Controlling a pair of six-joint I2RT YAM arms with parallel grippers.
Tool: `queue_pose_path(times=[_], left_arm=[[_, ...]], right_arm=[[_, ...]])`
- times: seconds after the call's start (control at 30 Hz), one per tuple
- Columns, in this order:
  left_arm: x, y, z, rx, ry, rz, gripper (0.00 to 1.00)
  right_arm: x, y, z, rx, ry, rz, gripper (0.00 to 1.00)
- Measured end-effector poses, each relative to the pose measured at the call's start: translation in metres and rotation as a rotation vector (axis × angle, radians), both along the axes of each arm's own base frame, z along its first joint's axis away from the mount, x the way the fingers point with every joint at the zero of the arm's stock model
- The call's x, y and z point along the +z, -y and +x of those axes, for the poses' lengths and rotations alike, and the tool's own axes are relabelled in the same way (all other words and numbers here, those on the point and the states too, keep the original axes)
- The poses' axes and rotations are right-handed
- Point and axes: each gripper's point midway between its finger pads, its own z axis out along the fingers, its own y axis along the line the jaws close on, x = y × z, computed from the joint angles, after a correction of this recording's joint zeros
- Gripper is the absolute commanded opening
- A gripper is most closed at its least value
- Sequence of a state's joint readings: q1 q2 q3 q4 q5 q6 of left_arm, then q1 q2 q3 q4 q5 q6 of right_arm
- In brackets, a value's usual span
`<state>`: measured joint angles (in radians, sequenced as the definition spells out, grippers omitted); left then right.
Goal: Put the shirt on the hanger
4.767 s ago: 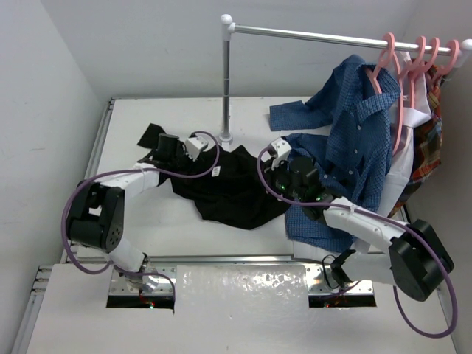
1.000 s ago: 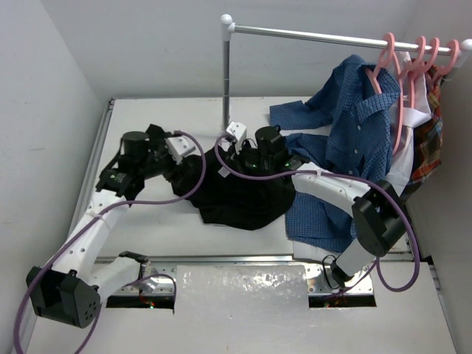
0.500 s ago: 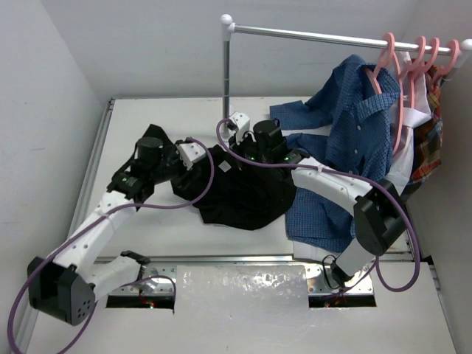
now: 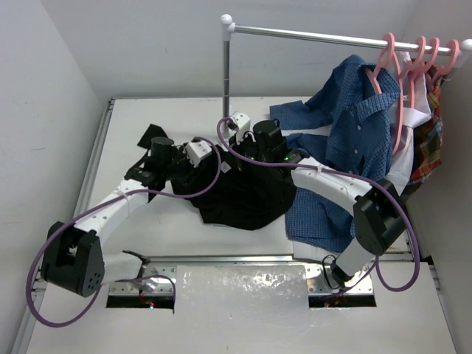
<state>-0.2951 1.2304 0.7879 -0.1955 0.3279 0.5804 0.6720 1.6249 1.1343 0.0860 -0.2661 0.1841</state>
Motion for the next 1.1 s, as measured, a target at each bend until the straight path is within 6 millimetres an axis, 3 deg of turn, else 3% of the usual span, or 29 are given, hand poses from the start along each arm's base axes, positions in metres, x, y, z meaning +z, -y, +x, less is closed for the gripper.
queue_pose_path(times=[0.1, 0.17, 0.2, 0.23, 0.33, 0.37, 0.47, 0.57, 0.67, 0.83, 0.97, 1.03, 1.1], left_arm=[[-0.011, 0.001, 0.002, -0.002, -0.026, 0.008, 0.10], [-0.017, 0.000, 0.002, -0.003, -0.043, 0.016, 0.00], [-0.018, 0.000, 0.001, -0.003, -0.048, 0.018, 0.00], [-0.018, 0.000, 0.001, -0.002, -0.049, 0.018, 0.00], [-0.018, -0.001, 0.001, 0.018, -0.059, 0.014, 0.00], [-0.019, -0.002, 0.000, 0.029, -0.065, 0.011, 0.00], [-0.017, -0.007, 0.002, 0.089, -0.085, 0.008, 0.00], [-0.006, -0.012, 0.009, 0.149, -0.079, 0.001, 0.00], [0.006, -0.012, 0.017, 0.184, -0.061, -0.017, 0.00], [0.007, -0.011, 0.021, 0.202, -0.071, -0.034, 0.00], [0.002, -0.011, 0.020, 0.211, -0.091, -0.031, 0.00], [0.002, -0.011, 0.020, 0.214, -0.095, -0.035, 0.00], [0.002, -0.011, 0.019, 0.215, -0.098, -0.038, 0.00]], right_arm=[[0.000, 0.000, 0.000, -0.001, -0.001, -0.002, 0.00], [-0.002, 0.002, 0.000, -0.004, -0.003, -0.011, 0.00], [-0.004, 0.003, 0.001, -0.010, -0.003, -0.020, 0.05], [-0.006, 0.005, 0.002, -0.021, -0.003, -0.032, 0.20], [-0.007, 0.012, 0.006, -0.048, 0.000, -0.071, 0.46], [-0.005, 0.015, 0.009, -0.062, 0.006, -0.085, 0.60], [0.006, 0.029, 0.021, -0.112, 0.023, -0.113, 0.70], [0.022, 0.065, 0.027, -0.199, 0.042, -0.149, 0.76], [0.059, 0.106, 0.030, -0.302, 0.104, -0.173, 0.72], [0.162, 0.160, 0.033, -0.459, 0.272, -0.149, 0.53], [0.241, 0.213, 0.018, -0.607, 0.417, -0.120, 0.52], [0.262, 0.239, 0.013, -0.684, 0.448, -0.140, 0.51], [0.295, 0.282, 0.017, -0.818, 0.489, -0.144, 0.48]])
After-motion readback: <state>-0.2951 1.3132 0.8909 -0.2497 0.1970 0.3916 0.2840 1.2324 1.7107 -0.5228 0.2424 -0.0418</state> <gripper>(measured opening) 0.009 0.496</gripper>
